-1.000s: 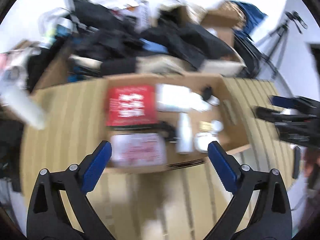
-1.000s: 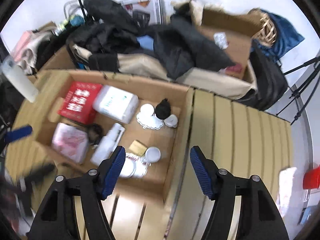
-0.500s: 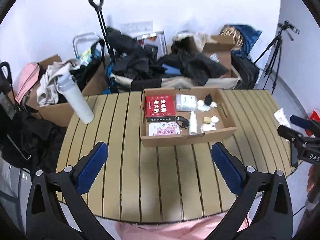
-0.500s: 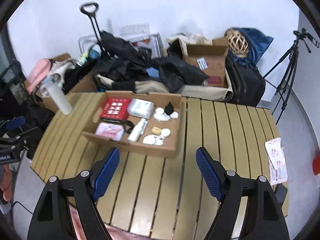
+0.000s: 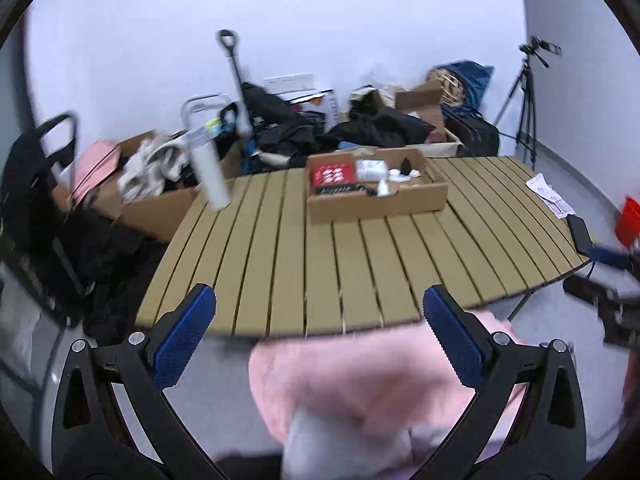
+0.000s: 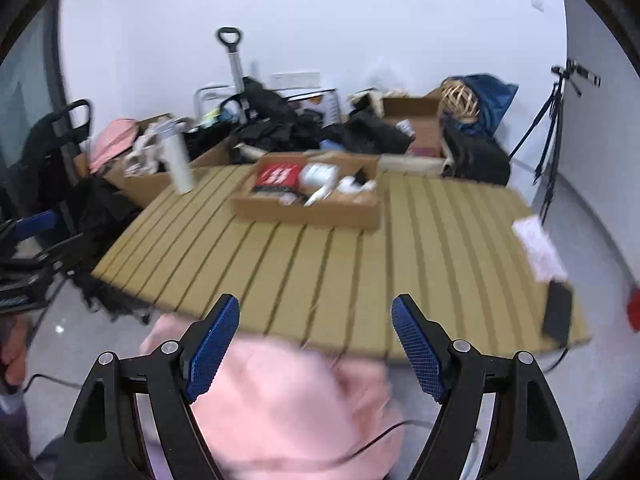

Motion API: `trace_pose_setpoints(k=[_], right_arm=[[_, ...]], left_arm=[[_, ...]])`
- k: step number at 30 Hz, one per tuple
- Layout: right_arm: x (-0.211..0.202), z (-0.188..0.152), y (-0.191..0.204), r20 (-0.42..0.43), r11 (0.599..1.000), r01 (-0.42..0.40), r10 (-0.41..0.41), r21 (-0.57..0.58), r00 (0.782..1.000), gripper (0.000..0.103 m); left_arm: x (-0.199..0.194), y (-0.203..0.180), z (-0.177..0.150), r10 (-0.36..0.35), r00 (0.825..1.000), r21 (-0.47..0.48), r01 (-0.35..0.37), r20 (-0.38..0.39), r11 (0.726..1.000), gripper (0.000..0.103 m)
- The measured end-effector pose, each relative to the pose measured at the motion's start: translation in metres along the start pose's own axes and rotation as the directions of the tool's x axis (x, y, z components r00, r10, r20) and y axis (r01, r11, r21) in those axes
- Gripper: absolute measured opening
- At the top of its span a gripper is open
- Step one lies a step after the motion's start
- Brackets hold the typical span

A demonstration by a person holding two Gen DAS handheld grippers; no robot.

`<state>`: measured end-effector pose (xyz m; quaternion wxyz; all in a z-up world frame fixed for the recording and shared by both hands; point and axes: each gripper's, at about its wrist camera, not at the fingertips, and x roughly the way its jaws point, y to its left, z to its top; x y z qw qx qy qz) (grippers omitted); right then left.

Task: Organize objects

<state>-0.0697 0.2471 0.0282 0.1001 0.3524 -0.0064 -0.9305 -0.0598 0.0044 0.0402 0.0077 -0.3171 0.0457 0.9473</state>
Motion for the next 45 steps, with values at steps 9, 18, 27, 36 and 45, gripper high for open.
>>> trace_pose_setpoints(k=[9,18,27,36,45], right_arm=[[-0.008,-0.067,0.029,-0.007,1.0,0.01,-0.01,-0.009,1.0,0.082],[-0.018,-0.065,0.029,0.023,1.0,-0.015,0.015,0.017,1.0,0.082],[-0.018,-0.065,0.026,0.025,1.0,-0.003,0.002,0.025,1.0,0.082],[-0.019,-0.065,0.03,0.025,1.0,-0.001,0.001,0.006,1.0,0.082],[-0.018,-0.066,0.032,0.018,1.0,-0.013,0.013,0.007,1.0,0.082]], left_arm=[[-0.034,-0.018,-0.054,-0.02,1.0,-0.009,0.02,0.018,1.0,0.103],[-0.034,-0.018,-0.06,-0.026,1.0,-0.008,0.027,0.007,1.0,0.103],[-0.033,-0.018,-0.062,-0.024,1.0,-0.011,0.024,-0.001,1.0,0.103],[-0.033,-0.018,-0.062,-0.025,1.0,-0.011,0.025,-0.002,1.0,0.103],[-0.031,-0.019,-0.065,-0.031,1.0,0.004,0.031,-0.006,1.0,0.103]])
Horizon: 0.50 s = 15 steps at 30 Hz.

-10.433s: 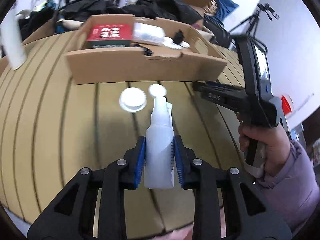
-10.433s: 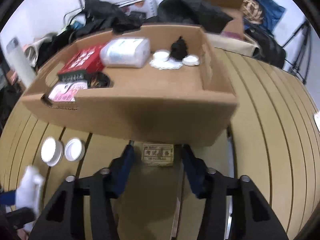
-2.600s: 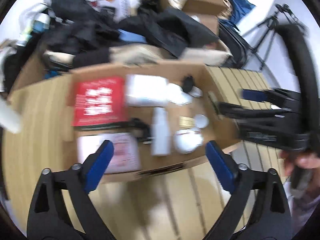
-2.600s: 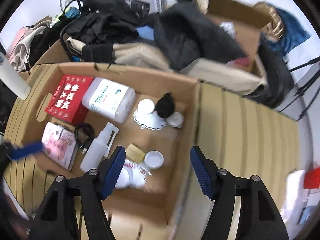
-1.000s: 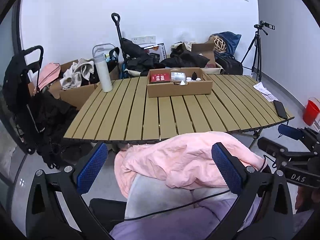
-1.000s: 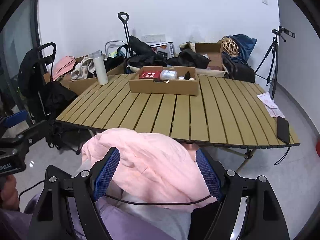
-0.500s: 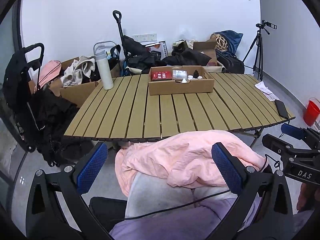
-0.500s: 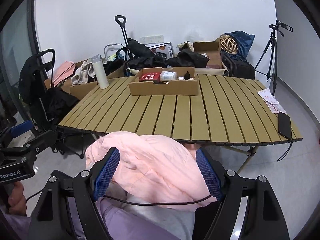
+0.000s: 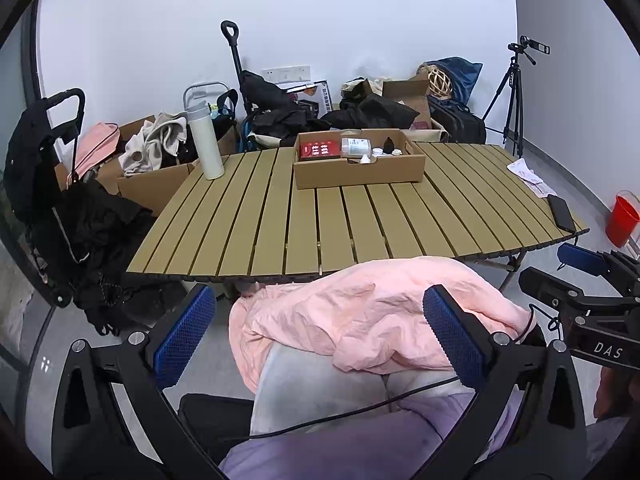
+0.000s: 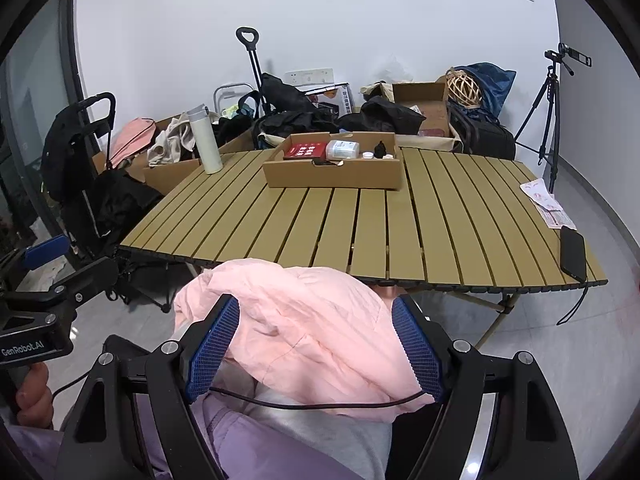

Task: Organize objects

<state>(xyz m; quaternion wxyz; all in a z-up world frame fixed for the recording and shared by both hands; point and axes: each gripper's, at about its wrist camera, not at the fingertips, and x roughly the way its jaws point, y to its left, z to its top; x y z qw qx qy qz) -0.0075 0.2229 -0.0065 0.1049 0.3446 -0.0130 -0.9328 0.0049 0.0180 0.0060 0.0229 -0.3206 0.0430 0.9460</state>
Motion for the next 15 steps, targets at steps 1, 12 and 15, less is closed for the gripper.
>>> trace_pose_setpoints(k=[1,12,15], right_arm=[[0.0,0.0001,0.0004,0.0,1.0,0.0,0.0,0.001,1.0,0.082],[0.0013,-0.0005,0.0006,-0.007,1.0,-0.003,0.003,0.008,1.0,0.082],[0.0013,-0.0006,0.0006,-0.006,1.0,-0.004,0.004,0.01,1.0,0.082]], left_arm=[[0.0001,0.0003,-0.0003,-0.001,1.0,0.001,0.001,-0.001,1.0,0.103],[0.0006,0.002,-0.0011,-0.001,1.0,-0.002,0.001,-0.002,1.0,0.103],[0.0007,0.0024,-0.001,-0.001,1.0,-0.001,0.001,-0.002,1.0,0.103]])
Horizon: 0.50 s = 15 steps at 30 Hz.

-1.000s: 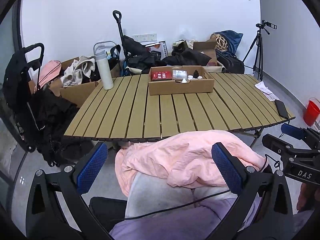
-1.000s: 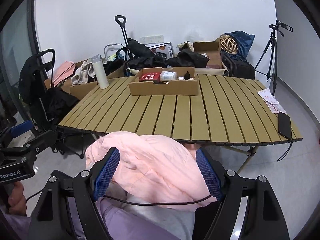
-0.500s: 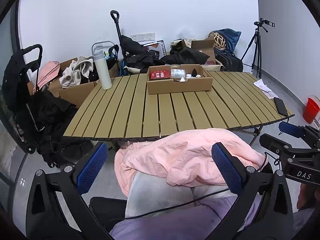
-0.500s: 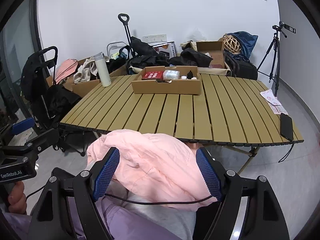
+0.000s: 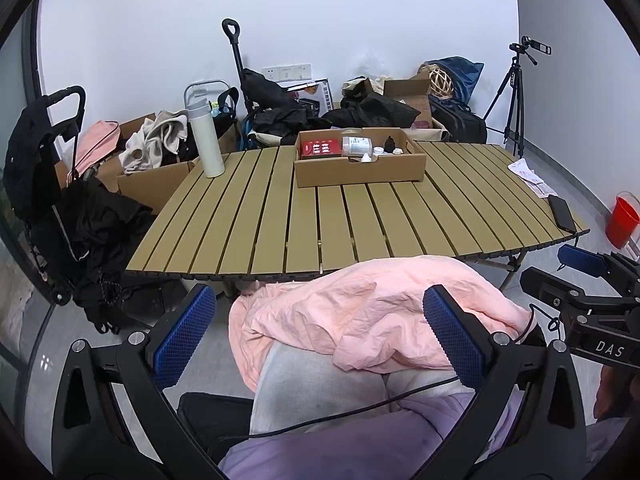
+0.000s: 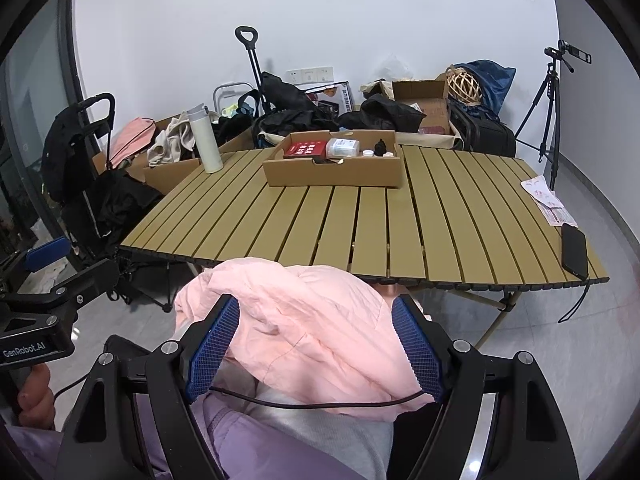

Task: Organize objects

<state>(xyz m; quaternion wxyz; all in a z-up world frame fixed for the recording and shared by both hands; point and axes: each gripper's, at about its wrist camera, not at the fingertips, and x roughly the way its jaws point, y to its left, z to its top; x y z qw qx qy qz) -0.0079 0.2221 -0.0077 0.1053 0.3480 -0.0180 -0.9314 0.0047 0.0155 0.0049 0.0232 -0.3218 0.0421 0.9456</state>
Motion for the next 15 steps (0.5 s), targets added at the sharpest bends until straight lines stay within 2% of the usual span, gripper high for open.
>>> trace_pose_setpoints(k=[15], right_arm=[[0.0,-0.0004,0.0019,-0.003,1.0,-0.002,0.002,-0.01,1.0,0.082]], left_arm=[[-0.0002,0.001,0.0013,-0.002,1.0,0.0,0.002,-0.001,1.0,0.103]])
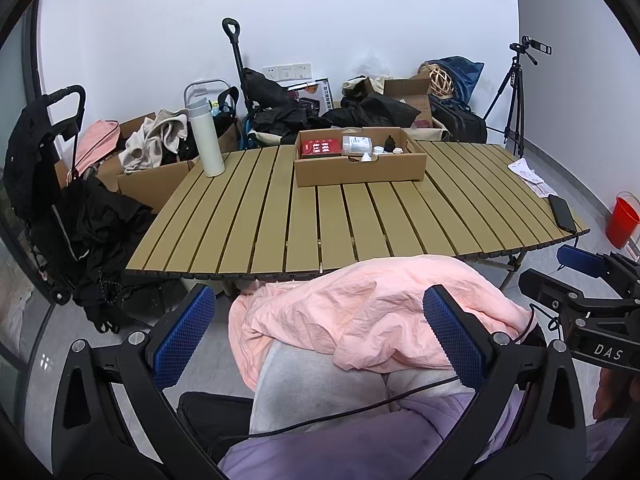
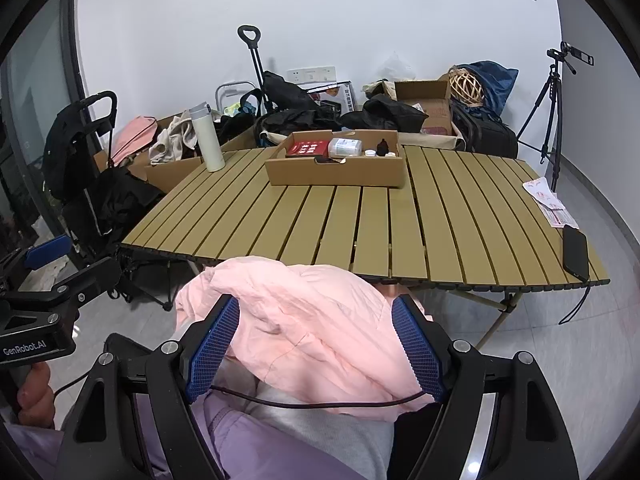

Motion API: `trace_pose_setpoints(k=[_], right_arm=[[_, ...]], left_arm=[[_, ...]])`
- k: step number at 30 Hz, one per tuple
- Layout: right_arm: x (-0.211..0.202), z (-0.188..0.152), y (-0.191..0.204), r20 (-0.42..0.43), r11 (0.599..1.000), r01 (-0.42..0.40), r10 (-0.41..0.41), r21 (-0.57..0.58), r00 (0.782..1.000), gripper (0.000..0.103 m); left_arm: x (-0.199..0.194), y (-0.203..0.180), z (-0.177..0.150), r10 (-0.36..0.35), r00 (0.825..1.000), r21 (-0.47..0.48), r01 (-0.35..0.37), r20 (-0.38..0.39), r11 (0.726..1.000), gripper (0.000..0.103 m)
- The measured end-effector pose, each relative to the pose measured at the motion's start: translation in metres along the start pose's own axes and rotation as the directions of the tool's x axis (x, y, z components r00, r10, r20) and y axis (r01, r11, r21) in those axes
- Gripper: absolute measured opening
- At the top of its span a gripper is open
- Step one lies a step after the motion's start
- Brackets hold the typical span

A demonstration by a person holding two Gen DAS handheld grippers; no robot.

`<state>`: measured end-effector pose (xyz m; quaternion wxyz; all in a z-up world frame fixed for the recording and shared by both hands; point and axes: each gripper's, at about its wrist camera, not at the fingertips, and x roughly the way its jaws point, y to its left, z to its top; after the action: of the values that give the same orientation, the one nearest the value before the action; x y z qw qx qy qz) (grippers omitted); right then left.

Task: Organize objects

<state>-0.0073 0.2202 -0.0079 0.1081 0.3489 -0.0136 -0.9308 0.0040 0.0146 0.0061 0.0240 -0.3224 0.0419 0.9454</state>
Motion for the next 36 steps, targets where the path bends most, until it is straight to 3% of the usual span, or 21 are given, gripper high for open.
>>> trace_pose_setpoints(k=[36], right_arm=[[0.003,0.002,-0.009,-0.015,1.0,0.01,-0.01,0.017,1.0,0.082]], left_arm=[[0.004,-0.005,-0.002,0.019,0.999,-0.02,-0.02,-0.046,1.0,0.103]])
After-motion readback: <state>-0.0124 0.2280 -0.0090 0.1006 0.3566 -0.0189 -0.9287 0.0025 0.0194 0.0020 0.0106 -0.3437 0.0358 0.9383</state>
